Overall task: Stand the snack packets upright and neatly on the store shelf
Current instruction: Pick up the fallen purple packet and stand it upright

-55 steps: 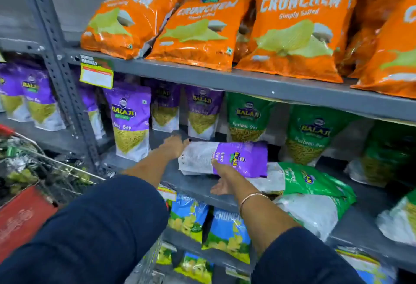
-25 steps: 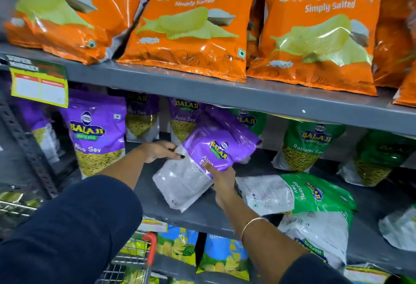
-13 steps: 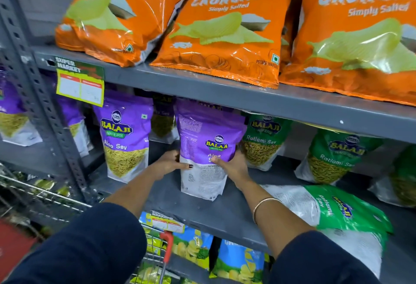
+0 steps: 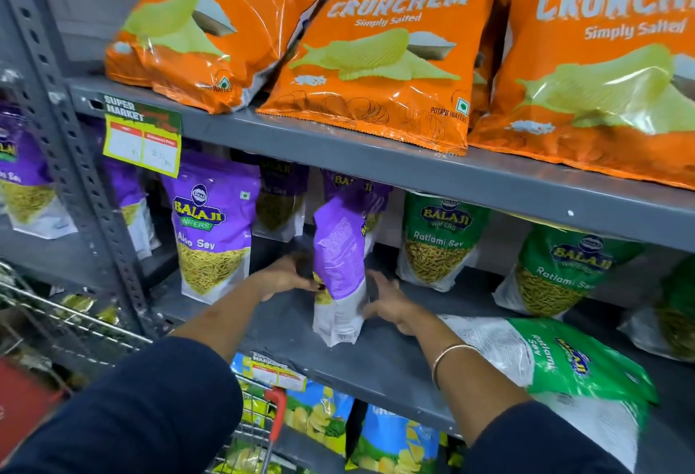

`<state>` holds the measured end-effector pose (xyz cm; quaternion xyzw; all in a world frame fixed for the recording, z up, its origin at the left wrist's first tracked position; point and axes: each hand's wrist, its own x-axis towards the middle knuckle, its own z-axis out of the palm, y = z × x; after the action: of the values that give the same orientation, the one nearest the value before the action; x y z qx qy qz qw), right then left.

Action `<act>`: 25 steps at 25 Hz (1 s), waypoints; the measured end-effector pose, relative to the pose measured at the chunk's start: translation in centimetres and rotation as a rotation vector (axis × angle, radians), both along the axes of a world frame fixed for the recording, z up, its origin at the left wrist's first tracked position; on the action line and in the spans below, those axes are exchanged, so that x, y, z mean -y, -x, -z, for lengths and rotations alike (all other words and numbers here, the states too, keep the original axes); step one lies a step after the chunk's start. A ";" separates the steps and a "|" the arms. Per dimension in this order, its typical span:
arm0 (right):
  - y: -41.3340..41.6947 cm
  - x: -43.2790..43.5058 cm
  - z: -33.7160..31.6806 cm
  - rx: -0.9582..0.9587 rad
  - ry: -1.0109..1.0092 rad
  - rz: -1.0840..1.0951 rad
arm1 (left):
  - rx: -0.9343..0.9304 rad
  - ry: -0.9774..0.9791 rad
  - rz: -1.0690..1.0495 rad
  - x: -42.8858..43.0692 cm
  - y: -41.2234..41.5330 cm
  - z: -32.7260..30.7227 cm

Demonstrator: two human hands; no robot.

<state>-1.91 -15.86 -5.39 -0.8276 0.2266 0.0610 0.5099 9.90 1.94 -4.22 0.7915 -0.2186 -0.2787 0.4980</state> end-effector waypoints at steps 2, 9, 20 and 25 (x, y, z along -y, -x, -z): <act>0.2 -0.7 0.2 -0.041 0.062 -0.109 | 0.038 -0.049 0.002 0.4 0.6 -0.1; 0.0 0.0 0.7 0.186 -0.037 0.089 | -0.139 -0.012 0.052 0.5 0.9 -1.1; 0.7 0.9 0.3 0.282 -0.205 0.100 | -0.045 0.072 -0.052 0.8 1.8 -1.4; 1.0 0.5 0.0 0.288 -0.183 0.170 | 0.041 0.087 -0.091 0.8 3.1 -1.6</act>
<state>-2.86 -16.33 -5.41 -0.7558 0.2138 -0.0808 0.6137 6.83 1.10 -2.63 0.7839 -0.2044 -0.2298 0.5394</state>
